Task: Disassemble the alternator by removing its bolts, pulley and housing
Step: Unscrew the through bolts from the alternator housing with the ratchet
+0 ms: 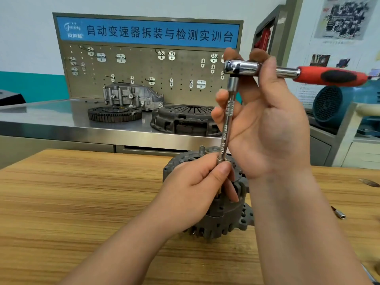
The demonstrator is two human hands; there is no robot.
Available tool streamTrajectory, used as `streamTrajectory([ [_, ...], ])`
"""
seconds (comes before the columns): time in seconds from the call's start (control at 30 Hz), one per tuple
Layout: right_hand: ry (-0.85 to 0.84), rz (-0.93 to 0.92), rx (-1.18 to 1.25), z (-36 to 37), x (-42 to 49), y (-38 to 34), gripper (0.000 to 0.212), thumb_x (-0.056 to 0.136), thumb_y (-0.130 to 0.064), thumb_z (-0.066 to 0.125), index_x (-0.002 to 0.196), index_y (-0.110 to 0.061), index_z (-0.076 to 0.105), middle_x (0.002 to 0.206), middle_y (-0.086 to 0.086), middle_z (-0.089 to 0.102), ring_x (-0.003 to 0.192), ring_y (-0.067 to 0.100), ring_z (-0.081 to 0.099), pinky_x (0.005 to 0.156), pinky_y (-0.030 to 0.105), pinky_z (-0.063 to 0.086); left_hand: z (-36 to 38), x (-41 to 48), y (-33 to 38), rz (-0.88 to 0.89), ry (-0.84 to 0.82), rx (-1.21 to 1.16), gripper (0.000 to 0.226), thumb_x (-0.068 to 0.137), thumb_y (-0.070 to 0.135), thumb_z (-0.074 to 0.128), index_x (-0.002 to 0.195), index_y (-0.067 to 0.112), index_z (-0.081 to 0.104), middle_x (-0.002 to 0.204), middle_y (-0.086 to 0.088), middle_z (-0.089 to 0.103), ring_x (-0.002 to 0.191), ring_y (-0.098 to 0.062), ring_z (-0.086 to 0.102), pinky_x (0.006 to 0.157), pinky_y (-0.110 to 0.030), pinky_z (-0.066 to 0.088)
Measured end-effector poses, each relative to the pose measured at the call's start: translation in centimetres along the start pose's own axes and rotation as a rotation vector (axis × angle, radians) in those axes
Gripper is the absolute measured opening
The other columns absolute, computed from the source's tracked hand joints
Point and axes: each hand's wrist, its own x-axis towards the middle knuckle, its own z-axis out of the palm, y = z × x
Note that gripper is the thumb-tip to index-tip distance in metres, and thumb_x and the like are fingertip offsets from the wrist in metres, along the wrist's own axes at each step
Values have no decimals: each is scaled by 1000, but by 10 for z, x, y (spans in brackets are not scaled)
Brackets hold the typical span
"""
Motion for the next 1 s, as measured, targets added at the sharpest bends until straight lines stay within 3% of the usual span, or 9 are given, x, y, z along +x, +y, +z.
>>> streamTrajectory([
  [0.17,19,-273,-393,0,-3,5,14,101,-18,42,95,-19,54,106,9,65,60,18,61,54,29,52,2,2,-1,-45,14,29,33,89,43,40,81,19,63,75,11,71,80,-23,65,81,-53,50],
  [0.27,-19,-647,-859,-1,-4,10,12,98,-10,49,94,-20,53,87,0,60,63,19,59,57,39,54,3,2,0,-62,33,50,32,87,45,41,89,24,65,81,16,71,82,-15,65,81,-52,52],
  [0.33,-9,-765,-985,0,-4,14,14,97,-8,51,93,-21,52,77,-6,56,58,18,55,54,43,49,3,1,0,-68,36,62,30,86,44,40,90,27,65,84,17,72,84,-14,66,81,-50,53],
  [0.43,10,-705,-888,3,-5,15,12,99,-9,47,96,-19,52,88,-1,59,63,21,58,58,39,53,2,0,-1,-55,34,34,33,87,47,41,90,25,65,84,14,72,83,-17,66,81,-51,53],
  [0.53,21,-449,-566,6,-7,11,14,101,-15,40,97,-17,54,105,9,64,61,21,64,55,29,52,1,0,-1,-14,22,14,44,84,59,38,92,24,64,78,17,69,75,-11,61,76,-49,52],
  [0.63,-26,-172,-168,4,-5,8,24,104,-26,30,99,-18,53,100,2,69,53,15,60,51,25,49,0,0,-2,34,18,13,34,84,57,38,90,33,60,75,21,66,73,-3,58,74,-42,51],
  [0.73,-84,0,39,1,-1,4,28,103,-33,28,98,-22,53,93,-5,71,51,11,56,50,22,45,1,1,-4,19,8,-16,32,85,54,40,83,29,60,72,13,68,78,-17,64,80,-51,51],
  [0.87,-14,-136,-133,-3,-2,7,20,103,-26,34,99,-20,53,103,1,68,53,15,58,49,25,46,3,2,-5,-18,13,12,27,88,45,43,79,25,58,70,8,70,74,-27,64,77,-54,50],
  [1.0,-4,-602,-702,-6,-1,8,12,100,-8,44,101,-17,52,101,5,60,64,18,60,54,33,53,3,3,-3,-46,11,45,30,87,47,41,80,24,59,70,11,71,76,-23,65,80,-51,51],
])
